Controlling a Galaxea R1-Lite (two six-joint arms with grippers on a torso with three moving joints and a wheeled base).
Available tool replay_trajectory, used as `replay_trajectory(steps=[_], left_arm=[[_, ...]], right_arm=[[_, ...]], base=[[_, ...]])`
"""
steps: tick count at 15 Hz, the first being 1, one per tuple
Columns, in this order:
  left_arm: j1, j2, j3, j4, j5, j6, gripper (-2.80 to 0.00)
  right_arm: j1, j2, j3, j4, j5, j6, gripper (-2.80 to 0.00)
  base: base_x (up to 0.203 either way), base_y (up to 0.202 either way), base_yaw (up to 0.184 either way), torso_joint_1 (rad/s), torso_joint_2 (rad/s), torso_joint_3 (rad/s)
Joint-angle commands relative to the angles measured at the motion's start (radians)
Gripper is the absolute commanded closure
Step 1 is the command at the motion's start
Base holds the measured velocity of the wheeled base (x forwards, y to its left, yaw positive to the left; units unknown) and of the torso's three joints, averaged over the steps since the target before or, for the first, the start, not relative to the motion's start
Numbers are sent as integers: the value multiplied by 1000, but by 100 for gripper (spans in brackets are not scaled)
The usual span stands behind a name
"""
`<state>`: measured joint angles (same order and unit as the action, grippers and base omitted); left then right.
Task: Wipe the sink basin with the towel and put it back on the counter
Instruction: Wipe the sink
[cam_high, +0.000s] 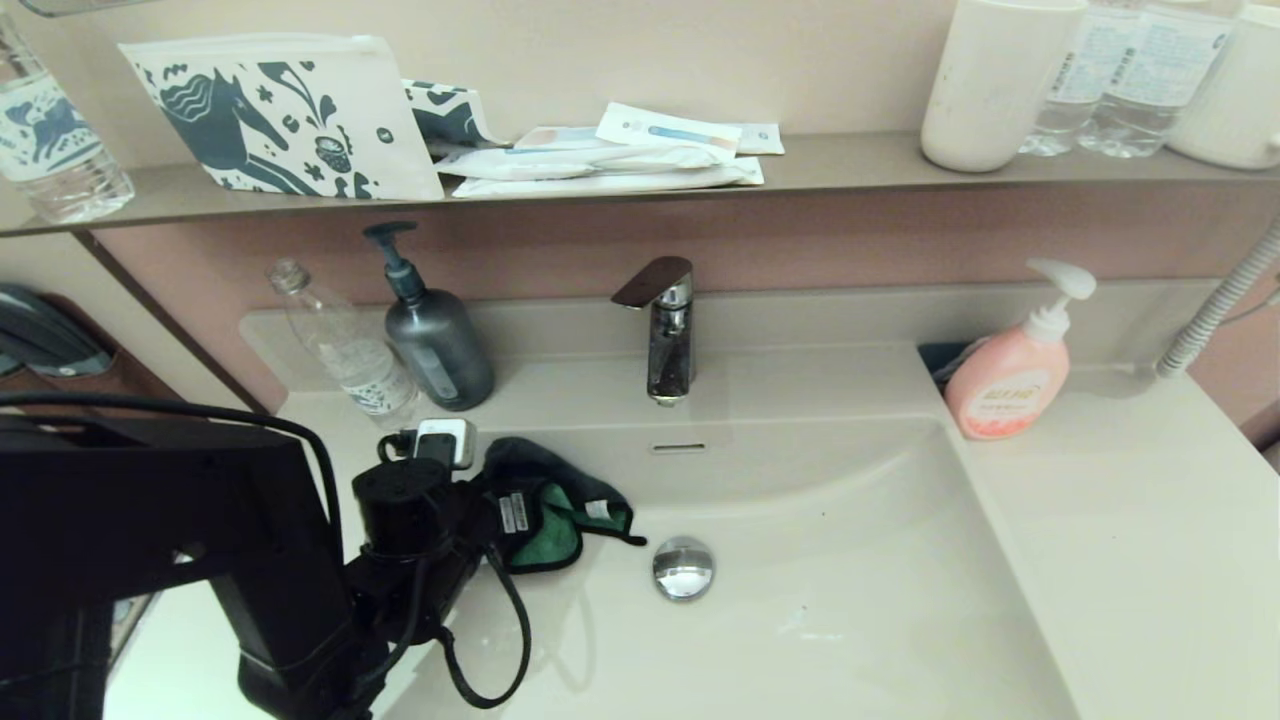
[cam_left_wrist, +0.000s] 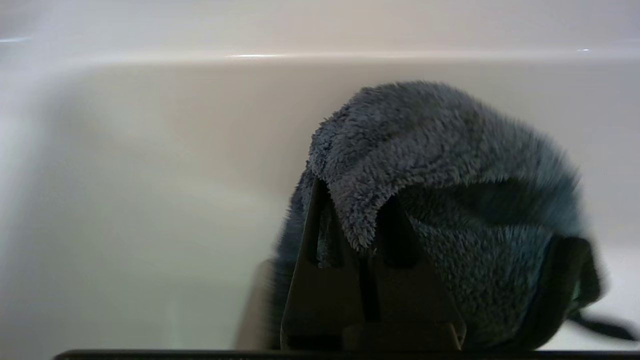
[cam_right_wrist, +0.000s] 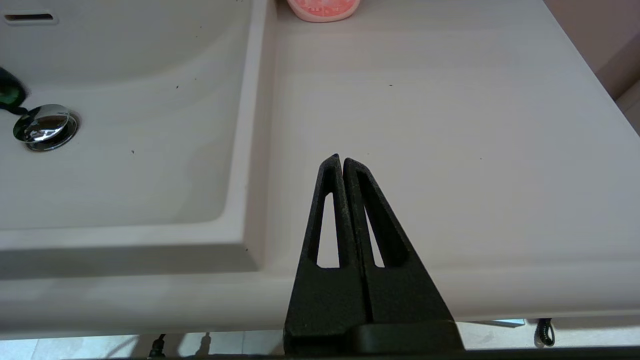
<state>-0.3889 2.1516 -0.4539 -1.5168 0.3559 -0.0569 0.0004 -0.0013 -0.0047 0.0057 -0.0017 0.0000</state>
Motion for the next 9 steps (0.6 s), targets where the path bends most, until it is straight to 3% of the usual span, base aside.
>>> replay_trajectory(steps=[1,9], left_arm=[[-56,43,-52,-50,17,-2,0],[-242,68,-343,224,121,-4,0]], right_arm=[[0,1,0,0,0,0,0],[0,1,0,0,0,0,0]], base=[[0,0,0,0,0,0],[0,0,0,0,0,0]])
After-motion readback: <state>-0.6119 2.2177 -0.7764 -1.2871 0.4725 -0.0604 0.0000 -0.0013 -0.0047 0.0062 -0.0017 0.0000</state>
